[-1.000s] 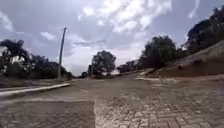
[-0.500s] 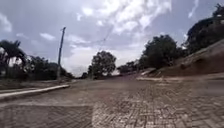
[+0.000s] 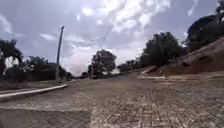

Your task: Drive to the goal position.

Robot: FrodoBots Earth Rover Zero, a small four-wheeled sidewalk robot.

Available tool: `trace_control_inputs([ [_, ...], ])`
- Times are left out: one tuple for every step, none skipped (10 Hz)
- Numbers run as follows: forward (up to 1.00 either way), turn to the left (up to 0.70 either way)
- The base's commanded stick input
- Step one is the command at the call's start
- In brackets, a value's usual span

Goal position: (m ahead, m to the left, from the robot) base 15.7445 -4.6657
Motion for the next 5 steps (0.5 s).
trace_control_inputs([
  [0.70, 0.00],
  [0.70, 0.00],
  [0.70, 0.00],
  [0.70, 0.00],
  [0.70, 0.00],
])
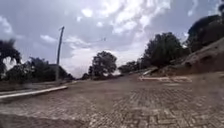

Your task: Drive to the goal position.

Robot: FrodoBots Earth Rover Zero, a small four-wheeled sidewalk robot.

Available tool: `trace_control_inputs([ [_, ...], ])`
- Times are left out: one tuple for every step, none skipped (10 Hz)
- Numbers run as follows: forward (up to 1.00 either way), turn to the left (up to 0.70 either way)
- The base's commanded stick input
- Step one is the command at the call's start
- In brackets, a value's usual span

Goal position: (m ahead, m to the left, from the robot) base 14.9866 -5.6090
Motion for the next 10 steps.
trace_control_inputs([
  [0.70, 0.00],
  [0.70, 0.00],
  [0.70, 0.00],
  [0.70, 0.00],
  [0.70, 0.00],
  [0.62, 0.00],
  [0.27, 0.00],
  [0.00, 0.00],
  [0.00, 0.00],
  [0.00, 0.00],
])
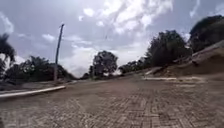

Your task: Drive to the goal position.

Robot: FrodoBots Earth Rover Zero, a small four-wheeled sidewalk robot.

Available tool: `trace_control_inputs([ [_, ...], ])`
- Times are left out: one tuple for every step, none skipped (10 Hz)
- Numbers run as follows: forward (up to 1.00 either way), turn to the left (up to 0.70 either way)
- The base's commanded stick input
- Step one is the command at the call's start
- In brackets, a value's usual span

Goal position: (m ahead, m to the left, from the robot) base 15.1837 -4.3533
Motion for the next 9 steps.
trace_control_inputs([
  [0.00, 0.00],
  [0.00, 0.00],
  [0.00, 0.00],
  [0.00, 0.00],
  [0.00, 0.00],
  [0.00, 0.00],
  [0.28, 0.00],
  [0.70, 0.00],
  [0.70, 0.00],
])
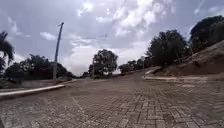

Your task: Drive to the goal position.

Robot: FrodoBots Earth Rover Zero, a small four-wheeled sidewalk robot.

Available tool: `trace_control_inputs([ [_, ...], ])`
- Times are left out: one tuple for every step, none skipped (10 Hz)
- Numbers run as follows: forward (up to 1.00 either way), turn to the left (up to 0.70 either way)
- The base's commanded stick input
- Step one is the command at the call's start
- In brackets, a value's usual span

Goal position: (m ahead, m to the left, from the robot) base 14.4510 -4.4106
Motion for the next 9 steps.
trace_control_inputs([
  [0.70, 0.00],
  [0.70, 0.00],
  [0.70, 0.00],
  [0.70, 0.00],
  [0.70, 0.00],
  [0.70, 0.00],
  [0.70, 0.00],
  [0.70, 0.00],
  [0.70, 0.00],
])
